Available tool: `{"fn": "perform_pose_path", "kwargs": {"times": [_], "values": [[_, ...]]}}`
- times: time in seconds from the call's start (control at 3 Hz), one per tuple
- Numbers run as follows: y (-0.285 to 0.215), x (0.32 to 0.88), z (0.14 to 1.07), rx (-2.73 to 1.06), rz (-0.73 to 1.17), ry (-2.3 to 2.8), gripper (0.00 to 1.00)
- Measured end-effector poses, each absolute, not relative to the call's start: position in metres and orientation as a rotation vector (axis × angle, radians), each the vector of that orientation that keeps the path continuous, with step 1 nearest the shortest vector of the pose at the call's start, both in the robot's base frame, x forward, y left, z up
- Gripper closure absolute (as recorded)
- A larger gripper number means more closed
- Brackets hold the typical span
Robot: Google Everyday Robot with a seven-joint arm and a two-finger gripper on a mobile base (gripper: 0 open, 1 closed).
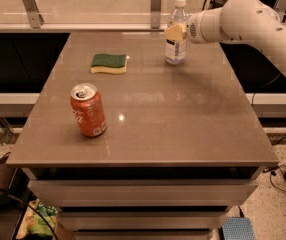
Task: Move blue plastic bottle near coke can
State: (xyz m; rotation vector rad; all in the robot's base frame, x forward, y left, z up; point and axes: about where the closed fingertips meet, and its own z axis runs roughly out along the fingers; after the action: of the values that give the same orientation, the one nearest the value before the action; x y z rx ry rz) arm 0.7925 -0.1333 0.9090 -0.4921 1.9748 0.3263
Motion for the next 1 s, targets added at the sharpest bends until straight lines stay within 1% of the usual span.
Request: {"fn": "perform_pose_path", "kwargs": {"times": [0.33,0.67,1.0], "values": [[-0.1310,0.7929,0.9075,-0.495,0.329,1.976,0.88],[-0.1289,0.7932,0.9060,-0.497,0.332,1.978,1.00],[-0.1276,0.7886,0.9109,-0.507,0.347,1.979,1.00]]}}
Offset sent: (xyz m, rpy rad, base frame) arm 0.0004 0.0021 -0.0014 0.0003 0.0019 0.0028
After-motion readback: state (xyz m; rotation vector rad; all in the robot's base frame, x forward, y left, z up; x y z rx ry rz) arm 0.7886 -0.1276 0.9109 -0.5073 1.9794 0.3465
